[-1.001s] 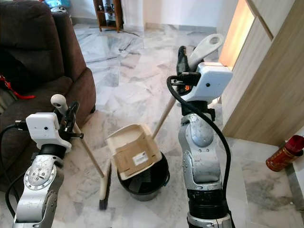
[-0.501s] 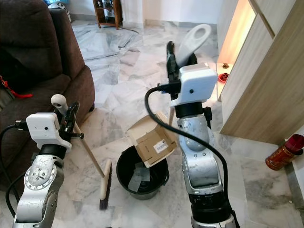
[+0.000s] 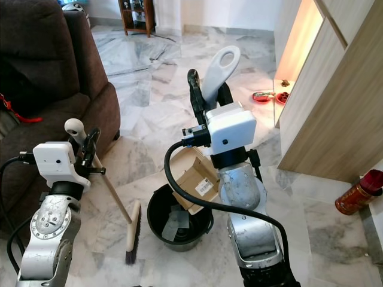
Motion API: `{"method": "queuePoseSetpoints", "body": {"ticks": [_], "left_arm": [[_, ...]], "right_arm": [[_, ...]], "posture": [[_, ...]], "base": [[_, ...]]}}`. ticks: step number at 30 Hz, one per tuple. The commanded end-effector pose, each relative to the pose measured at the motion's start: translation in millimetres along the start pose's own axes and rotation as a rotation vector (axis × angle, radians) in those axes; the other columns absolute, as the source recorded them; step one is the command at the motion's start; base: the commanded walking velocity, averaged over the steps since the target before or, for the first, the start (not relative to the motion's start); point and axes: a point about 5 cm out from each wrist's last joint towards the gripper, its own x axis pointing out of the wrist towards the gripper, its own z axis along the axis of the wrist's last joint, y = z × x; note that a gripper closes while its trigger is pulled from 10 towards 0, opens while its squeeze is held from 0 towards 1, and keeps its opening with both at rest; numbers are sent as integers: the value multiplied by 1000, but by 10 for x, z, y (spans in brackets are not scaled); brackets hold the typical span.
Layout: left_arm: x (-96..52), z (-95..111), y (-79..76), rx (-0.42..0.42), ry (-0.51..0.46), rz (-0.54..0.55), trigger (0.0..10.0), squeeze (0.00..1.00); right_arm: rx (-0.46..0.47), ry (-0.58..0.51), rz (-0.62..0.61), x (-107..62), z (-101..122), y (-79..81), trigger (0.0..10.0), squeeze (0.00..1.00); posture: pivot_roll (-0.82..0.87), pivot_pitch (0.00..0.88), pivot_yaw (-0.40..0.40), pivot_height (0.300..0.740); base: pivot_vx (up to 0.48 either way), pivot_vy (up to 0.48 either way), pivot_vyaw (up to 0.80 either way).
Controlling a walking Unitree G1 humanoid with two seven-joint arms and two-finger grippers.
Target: Sweep floor
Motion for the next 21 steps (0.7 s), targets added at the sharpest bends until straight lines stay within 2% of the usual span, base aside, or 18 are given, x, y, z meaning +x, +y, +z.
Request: {"method": "queuePoseSetpoints", "body": {"ticks": [1,5,8,16,21], "left_arm": [[33,144,-9,10,-81,-11,10000,0],[47,142,-7,9,-82,-12,10000,0],[57,136,-23,6,-82,-17,10000,0],[72,139,-42,2,-86,-21,10000,0],[63,148,-26,5,-89,-19,10000,0]], "right_arm": [[-35,-105,23,4,234,19,10000,0],[-67,-104,81,-81,270,77,10000,0],[-71,-95,74,-103,268,73,10000,0],[-91,-121,94,-91,316,98,10000,0],[-61,-114,72,-74,325,97,10000,0]], "posture": [[-11,125,28,740],[-21,126,31,740],[-24,123,31,740],[-22,119,29,740],[-19,120,30,740]], "base": [[0,0,0],[0,0,0],[0,0,0],[0,0,0],[0,0,0]]}}
